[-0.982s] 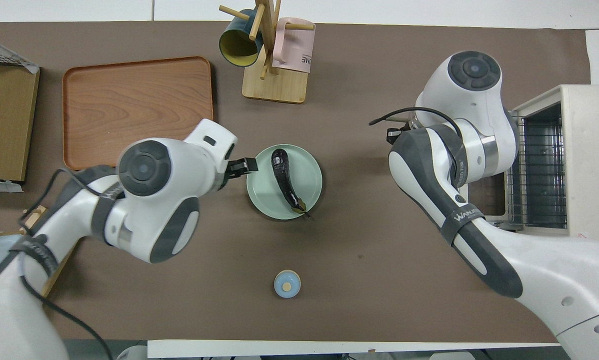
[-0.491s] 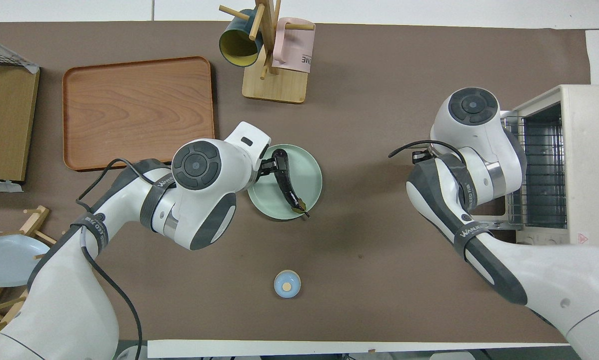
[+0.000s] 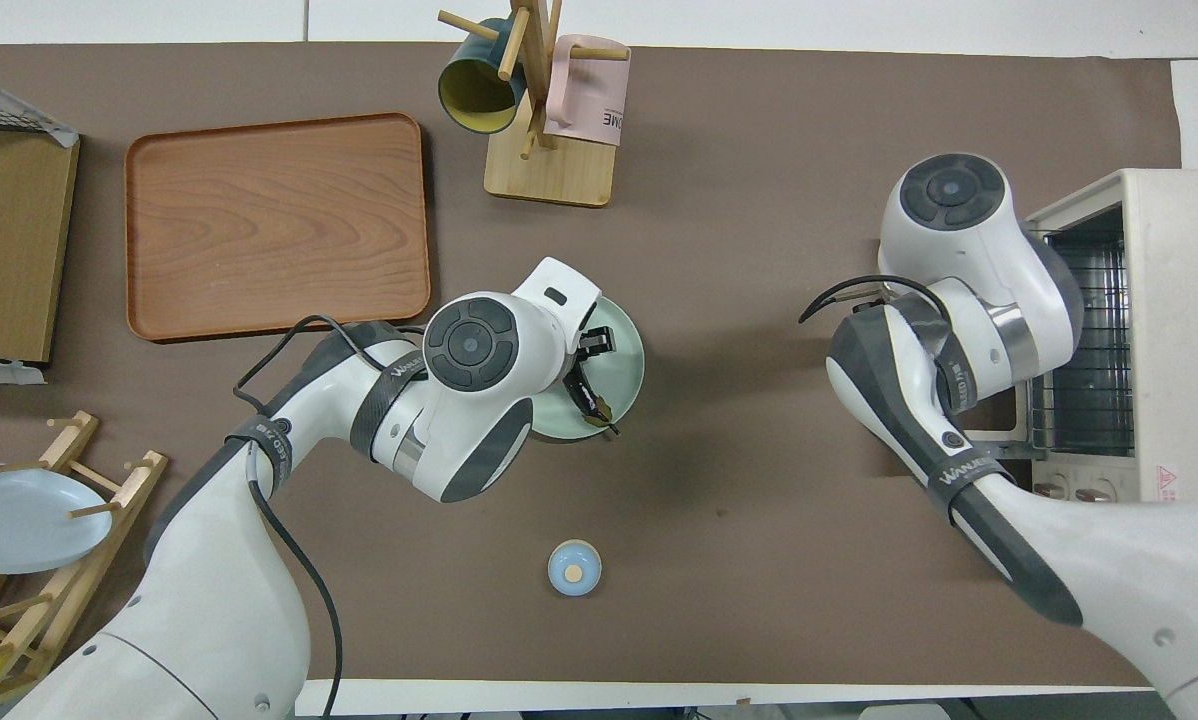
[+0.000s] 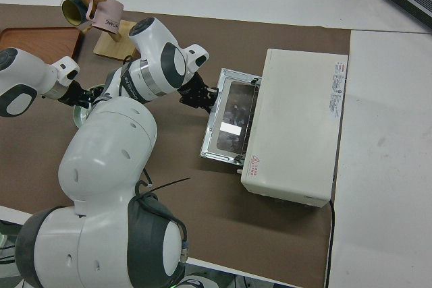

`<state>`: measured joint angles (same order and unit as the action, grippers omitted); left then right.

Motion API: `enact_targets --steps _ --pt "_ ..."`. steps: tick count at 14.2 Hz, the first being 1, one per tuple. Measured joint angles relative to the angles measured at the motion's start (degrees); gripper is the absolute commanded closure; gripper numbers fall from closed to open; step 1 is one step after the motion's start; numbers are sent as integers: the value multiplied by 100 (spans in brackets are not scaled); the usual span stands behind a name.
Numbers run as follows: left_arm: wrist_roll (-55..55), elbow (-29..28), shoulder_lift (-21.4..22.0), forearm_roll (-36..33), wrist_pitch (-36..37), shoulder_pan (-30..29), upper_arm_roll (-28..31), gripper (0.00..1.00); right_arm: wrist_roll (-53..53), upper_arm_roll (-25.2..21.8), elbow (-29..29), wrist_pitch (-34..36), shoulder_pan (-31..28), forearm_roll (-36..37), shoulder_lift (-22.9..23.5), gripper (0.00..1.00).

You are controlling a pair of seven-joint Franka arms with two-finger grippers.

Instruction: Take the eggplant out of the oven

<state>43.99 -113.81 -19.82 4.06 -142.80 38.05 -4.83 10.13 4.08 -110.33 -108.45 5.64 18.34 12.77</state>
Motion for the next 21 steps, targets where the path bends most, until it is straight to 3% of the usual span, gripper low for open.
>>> enact_targets --steps 1,2,3,4,7,9,12,13,14,18,21 --pt "4 91 -6 0 144 -16 50 100 -431 4 99 276 -149 -64 -264 93" --pt "4 246 0 -11 406 -43 165 100 -842 -9 152 460 -369 -108 -543 69" --pt "-36 418 19 -77 688 -125 348 100 -1185 -33 192 541 -656 -213 -783 7" --pt "-211 553 63 -153 888 -294 548 100 -1420 -70 253 606 -933 -486 -961 0" --pt "-2003 663 158 -203 1087 -1673 846 100 -1668 -155 908 1199 -1314 -1445 -1355 0" --pt "-3231 908 -174 -199 1079 -2655 858 100 -1667 -133 1544 1830 -1306 -1583 -1490 0" --pt "-4043 1527 -759 -199 1151 -3030 844 96 -1663 -149 2163 2591 -1306 -1599 -1513 0" --pt "-4082 1622 -823 -200 1181 -3015 825 62 -1663 -173 2212 2726 -1322 -1599 -1505 0" --pt "-4083 1664 -843 -200 1184 -2994 794 1 -1663 -193 2215 2770 -1357 -1599 -1490 0" --pt "-4062 1685 -840 -200 1182 -2753 755 0 -1663 -304 2214 2784 -1378 -1617 -1342 0" --pt "-4054 1797 -382 -200 1835 -2831 792 0 -1663 -771 2214 2806 -967 -1617 -1319 0"
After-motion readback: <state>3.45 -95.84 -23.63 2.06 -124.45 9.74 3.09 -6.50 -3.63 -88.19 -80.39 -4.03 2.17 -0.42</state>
